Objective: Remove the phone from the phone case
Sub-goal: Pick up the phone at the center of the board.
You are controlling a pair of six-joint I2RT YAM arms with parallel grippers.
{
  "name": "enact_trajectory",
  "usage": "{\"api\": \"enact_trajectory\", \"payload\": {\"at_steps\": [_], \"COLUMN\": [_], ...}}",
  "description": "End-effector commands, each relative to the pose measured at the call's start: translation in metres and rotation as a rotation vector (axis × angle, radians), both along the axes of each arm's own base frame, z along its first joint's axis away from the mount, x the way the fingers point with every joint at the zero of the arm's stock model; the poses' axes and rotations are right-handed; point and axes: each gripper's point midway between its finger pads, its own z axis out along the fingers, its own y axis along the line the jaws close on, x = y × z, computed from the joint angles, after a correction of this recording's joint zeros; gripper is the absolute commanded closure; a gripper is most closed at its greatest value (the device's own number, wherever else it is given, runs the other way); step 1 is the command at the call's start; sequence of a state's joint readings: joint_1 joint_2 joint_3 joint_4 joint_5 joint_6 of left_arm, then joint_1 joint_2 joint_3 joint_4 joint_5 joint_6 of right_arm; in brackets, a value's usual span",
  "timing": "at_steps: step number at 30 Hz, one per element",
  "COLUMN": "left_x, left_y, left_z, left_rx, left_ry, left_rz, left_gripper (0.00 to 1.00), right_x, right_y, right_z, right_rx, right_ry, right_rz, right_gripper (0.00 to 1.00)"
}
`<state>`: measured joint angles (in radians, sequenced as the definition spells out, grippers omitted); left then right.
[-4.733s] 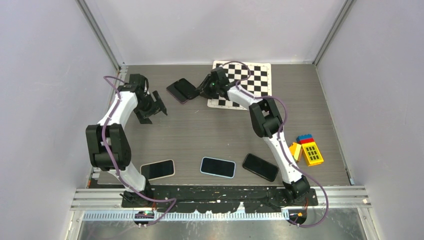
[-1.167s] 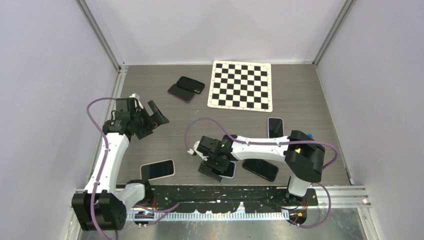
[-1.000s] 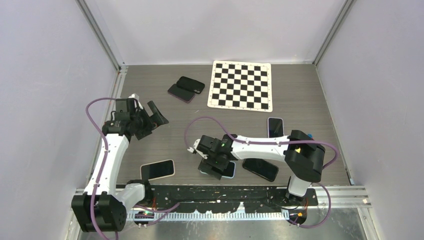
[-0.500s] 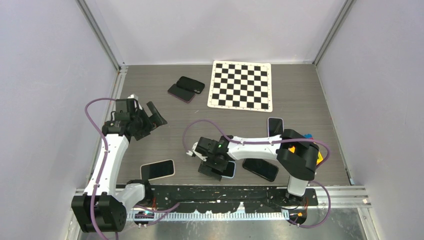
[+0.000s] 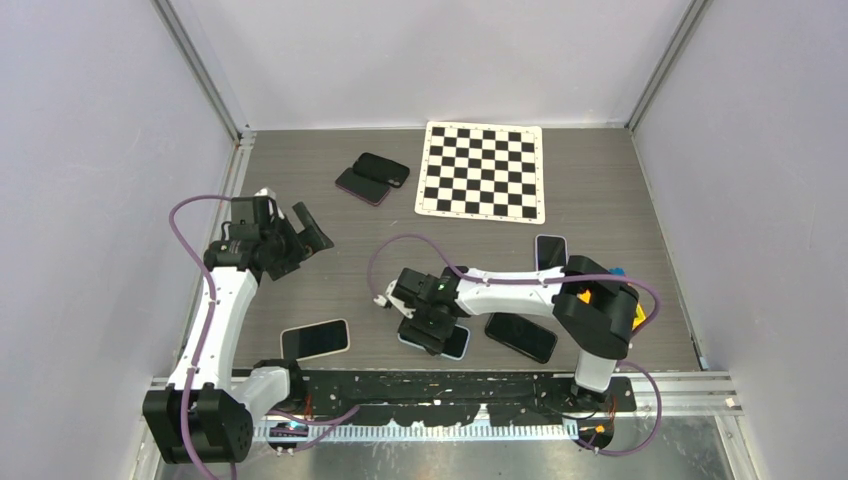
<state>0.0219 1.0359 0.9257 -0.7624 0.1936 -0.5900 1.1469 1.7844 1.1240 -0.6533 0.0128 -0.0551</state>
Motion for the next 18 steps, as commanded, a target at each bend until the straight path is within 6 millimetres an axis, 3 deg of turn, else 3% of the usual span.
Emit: {"api": "enact_trajectory", "payload": {"at_steps": [1, 9, 16, 18], "left_x": [0.006, 0.02, 0.037, 0.038], "left_y": [0.001, -0.017, -0.067, -0.089], "left_z": [0.011, 0.007, -0.01, -0.015], "left_rx": [0.006, -0.117, -0.422, -0.476], "left_ry": [-0.033, -0.038, -0.018, -0.005], "left_rz": [0.001, -0.011, -0.104, -0.166], "left_gripper": [0.0, 0.01, 0.04, 0.04], "right_x": [0.035, 0.092, 0.14, 0.15], "right_y": [0.005, 0.019, 0.023, 0.033], "right_z": [0.004, 0.053, 0.071, 0.079], "right_rx": [0.097, 0.408, 0.594, 0.668], "right_ry": [-0.073, -0.102, -0.051, -0.02], "right_rz": [-0.155, -0.356, -0.539, -0.566], "right_gripper": [0.59, 0.61, 0.61, 0.61]}}
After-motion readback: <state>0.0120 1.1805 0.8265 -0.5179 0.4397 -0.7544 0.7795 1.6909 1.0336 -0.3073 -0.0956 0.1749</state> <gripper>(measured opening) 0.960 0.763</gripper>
